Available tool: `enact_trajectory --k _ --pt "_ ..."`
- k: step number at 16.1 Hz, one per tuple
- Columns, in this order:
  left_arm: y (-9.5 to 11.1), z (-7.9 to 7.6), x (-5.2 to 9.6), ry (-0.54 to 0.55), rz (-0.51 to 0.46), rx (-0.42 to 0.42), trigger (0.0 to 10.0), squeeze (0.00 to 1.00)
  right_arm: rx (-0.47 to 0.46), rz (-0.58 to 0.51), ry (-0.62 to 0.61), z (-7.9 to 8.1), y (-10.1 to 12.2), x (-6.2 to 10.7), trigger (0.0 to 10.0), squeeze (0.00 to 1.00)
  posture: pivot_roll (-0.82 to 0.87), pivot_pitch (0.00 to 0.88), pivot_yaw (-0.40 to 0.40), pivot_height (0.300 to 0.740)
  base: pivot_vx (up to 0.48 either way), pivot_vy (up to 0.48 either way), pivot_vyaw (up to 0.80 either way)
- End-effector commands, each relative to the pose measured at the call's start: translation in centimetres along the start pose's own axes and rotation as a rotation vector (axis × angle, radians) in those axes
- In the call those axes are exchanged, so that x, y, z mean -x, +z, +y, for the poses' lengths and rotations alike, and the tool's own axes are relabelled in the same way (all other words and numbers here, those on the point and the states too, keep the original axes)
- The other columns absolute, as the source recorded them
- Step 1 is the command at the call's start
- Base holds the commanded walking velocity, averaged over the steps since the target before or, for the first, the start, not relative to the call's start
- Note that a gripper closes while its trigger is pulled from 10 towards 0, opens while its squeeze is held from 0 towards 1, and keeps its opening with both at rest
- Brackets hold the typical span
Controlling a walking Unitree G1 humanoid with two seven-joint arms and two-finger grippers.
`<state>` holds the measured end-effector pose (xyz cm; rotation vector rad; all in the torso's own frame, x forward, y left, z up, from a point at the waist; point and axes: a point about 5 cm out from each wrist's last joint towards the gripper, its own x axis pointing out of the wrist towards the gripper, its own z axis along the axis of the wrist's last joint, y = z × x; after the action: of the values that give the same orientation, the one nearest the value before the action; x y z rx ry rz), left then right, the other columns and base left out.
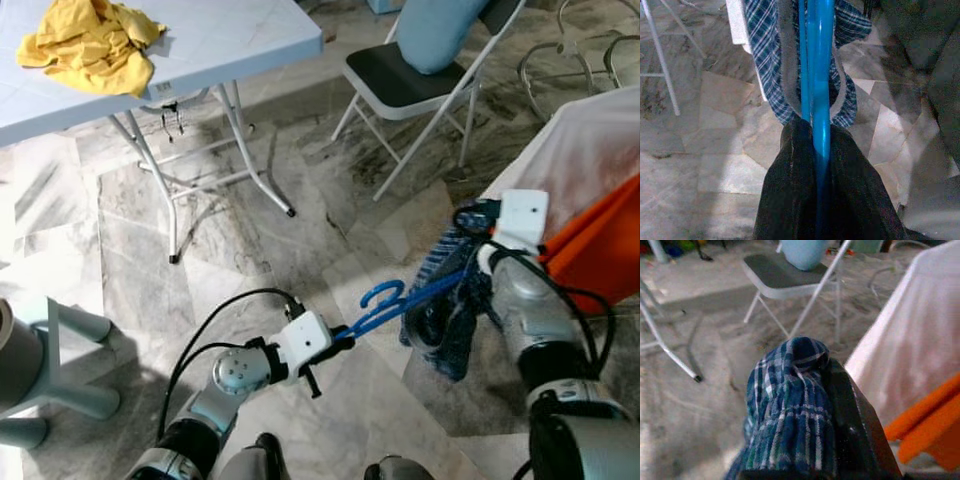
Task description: Hang hanger
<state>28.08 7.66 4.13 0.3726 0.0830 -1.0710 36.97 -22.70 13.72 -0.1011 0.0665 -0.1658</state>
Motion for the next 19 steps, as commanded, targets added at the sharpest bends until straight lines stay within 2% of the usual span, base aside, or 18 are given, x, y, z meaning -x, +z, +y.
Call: enact_trajectory --k 1,4,8,11,14,16,18,19 --pt "-0.7 -0.5 0.4 -0.02 0.021 0.003 0.0 0.0 0.01 0.003 -0.029 -0.6 0.1 -0.1 0.0 0.0 -0.1 0.188 0.043 0.74 0.0 0.0 0.0" --pt "-1.0 -0.3 1.0 -0.005 0.007 0.016 0.0 0.0 0.07 0.078 -0.141 -3.3 -1.7 0.4 0.0 0.0 -0.09 0.189 0.041 0.74 0.0 0.0 0.0" --pt "-1.1 0.2 1.5 0.057 0.002 0.003 0.0 0.0 0.067 0.149 -0.259 -5.2 -4.0 1.5 0.0 0.0 -0.09 0.188 0.04 0.74 0.0 0.0 0.0" --pt "-1.3 0.8 2.0 0.118 0.011 -0.005 0.0 0.0 0.038 0.154 -0.27 -5.3 -4.6 1.9 0.0 0.0 -0.09 0.188 0.043 0.74 0.0 0.0 0.0" --pt "-1.2 1.4 2.3 0.124 0.005 -0.002 0.0 0.0 0.045 0.198 -0.296 -5.7 -5.9 2.5 0.0 0.0 -0.09 0.187 0.044 0.74 0.0 0.0 0.0" --pt "-0.9 1.6 2.3 0.14 -0.022 0.016 0.0 0.0 0.081 0.204 -0.333 -6.2 -6.4 3.0 0.0 0.0 -0.09 0.185 0.042 0.74 0.0 0.0 0.0" --pt "-1.1 1.6 2.4 0.123 0.013 0.003 0.0 0.0 0.104 0.182 -0.377 -6.9 -6.4 3.3 0.0 0.0 -0.09 0.185 0.045 0.74 0.0 0.0 0.0" --pt "-1.7 1.4 2.5 0.095 0.073 0.002 0.0 0.0 0.083 0.155 -0.38 -7.0 -6.0 3.2 0.0 0.0 -0.09 0.187 0.048 0.74 0.0 0.0 0.0"
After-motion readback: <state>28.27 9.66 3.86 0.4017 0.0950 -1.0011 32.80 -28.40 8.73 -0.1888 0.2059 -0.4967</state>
